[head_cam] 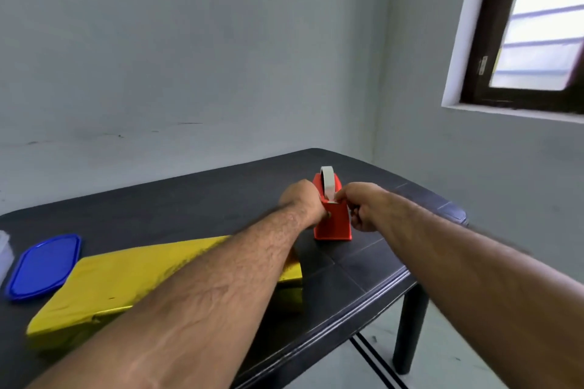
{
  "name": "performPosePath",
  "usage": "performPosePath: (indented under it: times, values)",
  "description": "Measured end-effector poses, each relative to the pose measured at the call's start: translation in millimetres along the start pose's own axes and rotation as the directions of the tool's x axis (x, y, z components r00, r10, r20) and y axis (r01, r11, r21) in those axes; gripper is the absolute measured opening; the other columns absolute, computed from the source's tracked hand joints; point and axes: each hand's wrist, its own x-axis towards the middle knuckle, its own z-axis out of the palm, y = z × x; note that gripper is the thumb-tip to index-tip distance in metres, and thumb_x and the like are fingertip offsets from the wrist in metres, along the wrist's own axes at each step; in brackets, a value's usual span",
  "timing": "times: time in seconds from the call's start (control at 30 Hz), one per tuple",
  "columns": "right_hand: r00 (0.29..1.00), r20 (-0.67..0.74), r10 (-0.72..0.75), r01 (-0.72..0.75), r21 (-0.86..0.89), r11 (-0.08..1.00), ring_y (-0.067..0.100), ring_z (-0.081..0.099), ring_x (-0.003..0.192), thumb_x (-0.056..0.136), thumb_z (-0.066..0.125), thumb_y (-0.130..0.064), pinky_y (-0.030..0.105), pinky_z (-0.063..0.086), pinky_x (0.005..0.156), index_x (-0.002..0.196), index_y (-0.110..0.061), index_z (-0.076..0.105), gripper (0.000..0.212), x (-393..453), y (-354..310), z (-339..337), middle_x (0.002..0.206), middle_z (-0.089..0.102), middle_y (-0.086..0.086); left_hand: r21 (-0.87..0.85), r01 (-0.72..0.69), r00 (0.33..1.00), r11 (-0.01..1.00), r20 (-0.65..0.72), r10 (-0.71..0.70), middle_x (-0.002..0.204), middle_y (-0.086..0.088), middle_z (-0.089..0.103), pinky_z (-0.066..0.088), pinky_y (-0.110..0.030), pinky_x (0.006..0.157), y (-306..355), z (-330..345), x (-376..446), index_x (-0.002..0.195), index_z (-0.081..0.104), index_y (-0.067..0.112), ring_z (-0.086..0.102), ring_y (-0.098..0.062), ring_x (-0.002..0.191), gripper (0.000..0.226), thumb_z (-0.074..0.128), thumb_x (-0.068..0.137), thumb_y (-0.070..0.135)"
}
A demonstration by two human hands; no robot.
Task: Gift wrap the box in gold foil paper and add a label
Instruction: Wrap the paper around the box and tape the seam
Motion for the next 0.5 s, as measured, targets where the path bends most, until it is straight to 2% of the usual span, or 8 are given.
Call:
performPosePath:
  times: [0.07, 0.13, 0.17, 0.27, 0.37, 0.43, 0.5]
  values:
    - [1.000, -0.008, -0.020, 0.021, 0.019, 1.000, 0.009, 0.047, 0.042, 0.091, 0.077, -0.010, 0.024, 0.040, 0.040, 0.096, -0.011, 0.068, 0.010, 3.9, -2.1, 0.4, 0.069, 0.054, 0.000, 0.015, -0.009, 1.000, 1.000, -0.026, 0.009, 0.093, 0.003, 0.077, 0.063, -0.034, 0.072, -0.3, 5.3, 5.2, 0.099, 0.079, 0.022, 0.074, -0.017, 0.083, 0.037, 0.093, 0.074, 0.045]
    - [0.999, -0.019, -0.037, 0.039, 0.090, 0.995, 0.009, 0.050, 0.031, 0.089, 0.079, -0.007, 0.018, 0.039, 0.034, 0.107, -0.009, 0.070, 0.020, 7.9, -3.8, 2.8, 0.075, 0.061, 0.002, 0.016, -0.022, 0.999, 1.000, -0.026, 0.022, 0.093, 0.004, 0.077, 0.061, -0.033, 0.067, -2.2, 6.8, 6.6, 0.099, 0.079, 0.023, 0.073, -0.016, 0.081, 0.035, 0.092, 0.074, 0.045]
    - [0.999, -0.025, -0.049, 0.051, 0.131, 0.990, 0.010, 0.054, 0.031, 0.087, 0.080, -0.006, 0.017, 0.039, 0.033, 0.109, -0.007, 0.070, 0.024, 7.6, -4.0, 4.9, 0.080, 0.065, 0.004, 0.018, -0.025, 0.999, 1.000, -0.022, 0.025, 0.093, 0.004, 0.077, 0.060, -0.032, 0.065, -2.9, 7.0, 6.6, 0.099, 0.078, 0.024, 0.073, -0.016, 0.080, 0.035, 0.092, 0.075, 0.045]
    - [0.995, -0.080, -0.066, 0.083, 0.228, 0.970, 0.015, 0.066, 0.052, 0.081, 0.085, -0.013, 0.019, 0.042, 0.035, 0.109, -0.009, 0.071, 0.031, 6.3, -0.7, 12.8, 0.092, 0.075, 0.007, 0.056, -0.032, 0.999, 0.998, -0.028, 0.034, 0.093, 0.004, 0.075, 0.061, -0.034, 0.069, -3.5, 6.9, 7.0, 0.102, 0.078, 0.024, 0.072, -0.016, 0.082, 0.035, 0.090, 0.078, 0.046]
    - [0.992, -0.112, -0.066, 0.096, 0.290, 0.952, 0.015, 0.061, 0.056, 0.080, 0.084, -0.016, 0.026, 0.046, 0.044, 0.103, -0.011, 0.070, 0.028, -0.4, 4.6, 16.5, 0.091, 0.075, 0.006, 0.083, -0.032, 0.999, 0.996, -0.022, 0.034, 0.095, 0.004, 0.074, 0.063, -0.038, 0.077, -2.7, 10.2, 6.9, 0.106, 0.076, 0.024, 0.072, -0.017, 0.086, 0.042, 0.089, 0.076, 0.050]
    - [0.992, -0.109, -0.063, 0.095, 0.322, 0.942, 0.016, 0.066, 0.064, 0.081, 0.083, -0.016, 0.031, 0.051, 0.050, 0.101, -0.011, 0.070, 0.024, -4.8, 9.5, 15.8, 0.093, 0.075, 0.007, 0.090, -0.021, 1.000, 0.996, -0.014, 0.022, 0.094, 0.004, 0.074, 0.063, -0.038, 0.077, -1.9, 11.6, 5.8, 0.105, 0.075, 0.023, 0.071, -0.018, 0.086, 0.044, 0.089, 0.075, 0.052]
    - [0.992, -0.108, -0.060, 0.093, 0.333, 0.938, 0.016, 0.066, 0.062, 0.084, 0.081, -0.014, 0.030, 0.050, 0.048, 0.098, -0.010, 0.069, 0.019, -9.1, 16.8, 14.6, 0.092, 0.075, 0.007, 0.089, -0.005, 1.000, 0.996, -0.018, 0.007, 0.092, 0.003, 0.074, 0.063, -0.038, 0.076, -0.7, 12.5, 4.8, 0.101, 0.076, 0.023, 0.072, -0.018, 0.083, 0.042, 0.089, 0.075, 0.052]
